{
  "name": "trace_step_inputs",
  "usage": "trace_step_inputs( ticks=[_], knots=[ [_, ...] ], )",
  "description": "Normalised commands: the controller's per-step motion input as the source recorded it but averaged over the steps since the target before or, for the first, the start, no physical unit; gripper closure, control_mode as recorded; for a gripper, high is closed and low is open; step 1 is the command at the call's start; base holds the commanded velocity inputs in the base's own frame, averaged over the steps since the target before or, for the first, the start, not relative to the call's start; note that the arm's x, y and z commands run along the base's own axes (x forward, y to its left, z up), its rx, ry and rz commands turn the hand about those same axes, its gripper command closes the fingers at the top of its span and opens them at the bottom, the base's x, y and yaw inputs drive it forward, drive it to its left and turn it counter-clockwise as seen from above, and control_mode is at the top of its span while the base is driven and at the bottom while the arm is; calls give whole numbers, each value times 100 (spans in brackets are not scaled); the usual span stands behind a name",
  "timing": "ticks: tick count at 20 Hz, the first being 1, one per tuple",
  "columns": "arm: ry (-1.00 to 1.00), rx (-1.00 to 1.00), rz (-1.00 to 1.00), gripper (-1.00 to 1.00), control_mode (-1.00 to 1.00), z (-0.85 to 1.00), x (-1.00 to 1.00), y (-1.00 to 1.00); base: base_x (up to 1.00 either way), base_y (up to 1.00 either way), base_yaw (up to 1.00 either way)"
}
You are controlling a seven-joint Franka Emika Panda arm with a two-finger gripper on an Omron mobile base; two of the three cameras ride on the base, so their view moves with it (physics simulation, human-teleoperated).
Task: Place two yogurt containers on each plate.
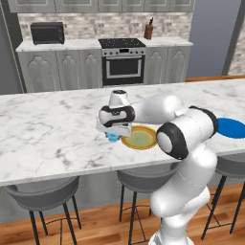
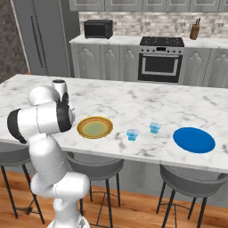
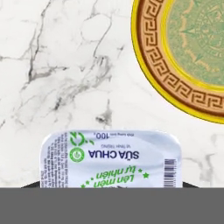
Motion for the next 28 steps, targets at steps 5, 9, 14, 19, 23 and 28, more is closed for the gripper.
trace_step_inputs(
  ticks=[5,9,14,19,23,28],
  knots=[
    [0,2,-9,100,-100,6,5,-78,0,0,0],
    [0,0,-6,100,-100,0,10,-64,0,0,0],
    [0,3,0,100,-100,0,10,-54,0,0,0],
    [1,0,-2,100,-100,-7,21,-32,0,0,0],
    [3,0,-3,100,-100,-15,32,-4,0,0,0],
    [3,0,-1,100,-100,-17,22,0,0,0,0]
  ],
)
